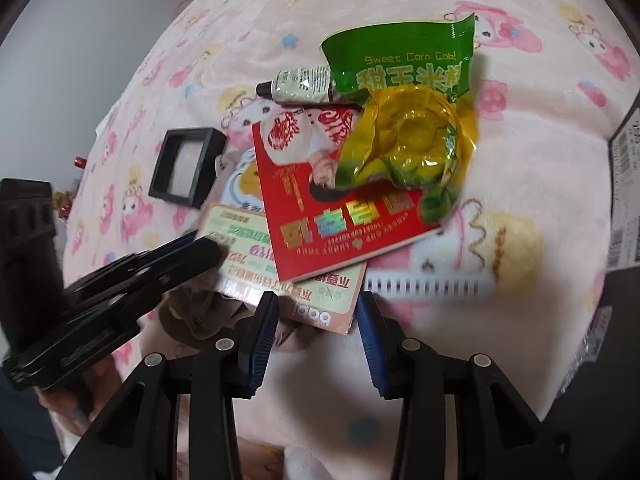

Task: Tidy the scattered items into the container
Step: 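Grasp the cartoon sticker card with the left gripper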

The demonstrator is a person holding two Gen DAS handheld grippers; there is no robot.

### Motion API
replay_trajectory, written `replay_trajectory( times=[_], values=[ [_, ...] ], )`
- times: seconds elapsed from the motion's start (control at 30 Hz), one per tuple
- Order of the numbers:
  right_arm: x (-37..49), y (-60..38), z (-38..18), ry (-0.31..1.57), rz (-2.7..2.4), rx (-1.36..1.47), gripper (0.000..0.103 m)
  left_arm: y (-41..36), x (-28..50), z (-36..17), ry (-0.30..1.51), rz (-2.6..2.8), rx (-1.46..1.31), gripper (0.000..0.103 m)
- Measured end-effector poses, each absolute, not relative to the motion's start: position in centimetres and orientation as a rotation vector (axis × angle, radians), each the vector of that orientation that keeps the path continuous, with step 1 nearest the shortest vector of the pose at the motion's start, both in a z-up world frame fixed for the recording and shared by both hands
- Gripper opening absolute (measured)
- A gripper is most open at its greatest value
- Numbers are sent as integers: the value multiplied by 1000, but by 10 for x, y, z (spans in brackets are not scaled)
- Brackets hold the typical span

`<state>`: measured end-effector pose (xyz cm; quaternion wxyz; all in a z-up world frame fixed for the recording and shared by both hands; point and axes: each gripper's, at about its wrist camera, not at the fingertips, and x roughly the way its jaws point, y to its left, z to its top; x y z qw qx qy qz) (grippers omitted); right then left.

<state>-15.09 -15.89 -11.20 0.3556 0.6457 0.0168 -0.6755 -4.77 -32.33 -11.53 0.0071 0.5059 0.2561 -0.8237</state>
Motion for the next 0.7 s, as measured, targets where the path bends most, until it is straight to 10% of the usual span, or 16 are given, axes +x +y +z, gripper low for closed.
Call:
replay_trajectory(
  times=[0.7],
  values=[
    [-103, -139, -84, 129, -1658, 1562, 35, -315, -8, -113, 726, -2522, 1627, 25]
  ],
)
